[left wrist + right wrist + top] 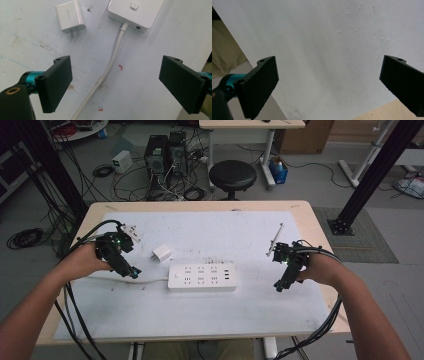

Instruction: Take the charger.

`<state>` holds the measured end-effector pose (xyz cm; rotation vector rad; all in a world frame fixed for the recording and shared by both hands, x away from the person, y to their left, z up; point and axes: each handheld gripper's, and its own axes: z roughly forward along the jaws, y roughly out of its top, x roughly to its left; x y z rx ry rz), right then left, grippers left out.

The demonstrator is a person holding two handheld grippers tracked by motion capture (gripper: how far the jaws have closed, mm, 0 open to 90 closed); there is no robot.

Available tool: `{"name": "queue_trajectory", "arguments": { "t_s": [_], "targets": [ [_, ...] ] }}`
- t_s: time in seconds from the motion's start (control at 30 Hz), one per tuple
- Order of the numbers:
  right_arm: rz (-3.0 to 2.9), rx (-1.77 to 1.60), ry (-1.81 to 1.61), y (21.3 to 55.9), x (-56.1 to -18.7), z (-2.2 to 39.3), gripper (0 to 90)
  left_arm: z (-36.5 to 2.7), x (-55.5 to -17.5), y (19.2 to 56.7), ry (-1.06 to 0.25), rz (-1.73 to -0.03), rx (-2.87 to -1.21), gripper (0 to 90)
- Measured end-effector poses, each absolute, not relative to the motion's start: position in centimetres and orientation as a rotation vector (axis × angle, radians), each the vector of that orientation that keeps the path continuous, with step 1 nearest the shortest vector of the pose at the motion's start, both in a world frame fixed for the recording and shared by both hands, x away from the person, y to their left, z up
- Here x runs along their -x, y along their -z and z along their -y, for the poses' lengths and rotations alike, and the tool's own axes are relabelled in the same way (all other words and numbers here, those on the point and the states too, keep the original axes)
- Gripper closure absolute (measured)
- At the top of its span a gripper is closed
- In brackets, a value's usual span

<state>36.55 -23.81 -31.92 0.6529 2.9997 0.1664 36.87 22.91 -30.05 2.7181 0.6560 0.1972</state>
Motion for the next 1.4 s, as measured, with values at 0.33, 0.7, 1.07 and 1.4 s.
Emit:
{"name": "queue_trajectory", "arguments": {
  "t_s": [0.33, 0.7, 1.07, 1.4],
  "targets": [
    [-2.981, -0.648, -0.179, 31.7, -36.1, 23.5, 1.4, -23.2, -37.3, 29.6, -0.270, -0.813, -2.615, 11.5],
    [-2.939, -0.657, -0.194, 31.5, -36.1, 23.4, 1.4, -22.8, -40.2, 29.9, -0.380, -1.032, -2.409, 11.5],
    [-2.939, -0.642, -0.200, 31.8, -36.2, 23.5, 1.4, -21.5, -43.7, 32.1, -0.360, -1.132, -2.356, 11.5],
    [-2.939, -0.662, -0.215, 32.3, -36.3, 23.7, 1.4, -19.3, -46.1, 36.2, -0.287, -1.054, -2.432, 11.6]
  ]
}}
